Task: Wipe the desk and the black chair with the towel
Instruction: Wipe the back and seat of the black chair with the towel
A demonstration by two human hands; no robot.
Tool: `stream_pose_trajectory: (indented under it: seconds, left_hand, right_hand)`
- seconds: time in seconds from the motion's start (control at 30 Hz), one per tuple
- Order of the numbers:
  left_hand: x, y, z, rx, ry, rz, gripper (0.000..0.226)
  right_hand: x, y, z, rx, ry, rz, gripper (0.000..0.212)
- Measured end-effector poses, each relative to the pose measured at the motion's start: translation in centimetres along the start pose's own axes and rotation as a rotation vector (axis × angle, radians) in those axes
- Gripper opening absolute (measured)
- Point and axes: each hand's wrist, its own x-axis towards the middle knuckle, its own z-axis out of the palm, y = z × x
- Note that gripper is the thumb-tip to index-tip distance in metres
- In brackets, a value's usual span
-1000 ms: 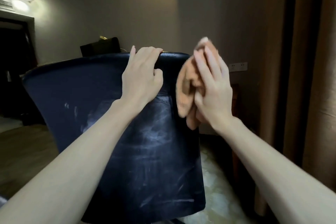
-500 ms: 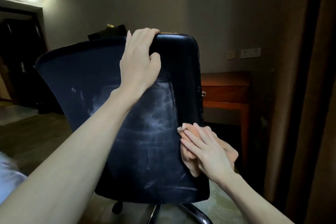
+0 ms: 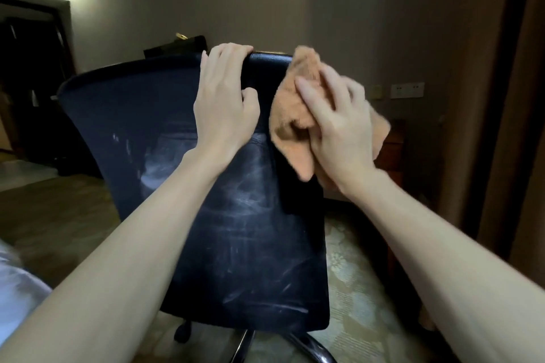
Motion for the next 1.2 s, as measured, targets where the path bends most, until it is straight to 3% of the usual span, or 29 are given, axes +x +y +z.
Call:
stream_pose_trajectory:
  seconds: [0.1,0.2,0.27,0.33,0.4,0.47,0.57,0.63,0.8,1.0,1.1,1.2]
  left_hand:
    - [-0.1,-0.3,0.0,0.007,-0.001,0.018,0.065]
    - [-0.3,-0.2,0.3,0.07,-0.054,0.052,0.069]
    - [-0.4,-0.3,0.5,0.13,-0.089,0.092,0.073]
    - [-0.5,-0.3,0.6,0.184,-0.114,0.138,0.077]
    - [-0.4,-0.2,0.8,0.222,-0.127,0.171,0.078]
    - [-0.3,0.0,1.0,0.252,-0.112,0.194,0.076]
    - [-0.3,-0.1,1.4,0.304,-0.088,0.223,0.077]
    - [-0.3,-0.1,1.6,0.327,-0.08,0.226,0.077]
    - [-0.4,-0.1,2.3,0.331,-0.069,0.204,0.081]
    - [0.0,0.2,2.6,0.374,-0.129,0.223,0.085]
    - [0.2,0.7,2.8,0.373,-0.148,0.236,0.083]
    - [0.3,1.2,3.1,0.364,-0.187,0.247,0.082]
  right_hand:
    - [-7.4,-1.6,2.0,0.078,-0.081,-0.053,0.037]
    - [-15.7,-1.8,2.6,0.137,-0.266,-0.103,0.038]
    - [-19.8,-1.1,2.2,0.066,-0.357,-0.145,0.035]
    - [-22.0,0.0,1.6,0.034,-0.578,-0.358,0.034]
    - [-22.7,1.5,1.2,0.171,-0.787,-0.632,0.028]
    - [-21.3,2.2,0.1,0.173,-0.741,-0.532,0.027]
    - [-16.5,2.6,-0.7,0.07,-0.412,-0.184,0.04]
    - [-12.4,2.3,-0.6,0.08,-0.245,-0.157,0.043]
    - [-10.0,1.7,1.6,0.043,-0.141,0.052,0.044]
    - [-22.3,2.0,3.5,0.082,-0.357,-0.014,0.039]
    - [-28.1,2.3,3.0,0.025,-0.597,-0.124,0.046]
    - [-32.0,2.5,1.8,-0.036,-0.822,-0.22,0.038]
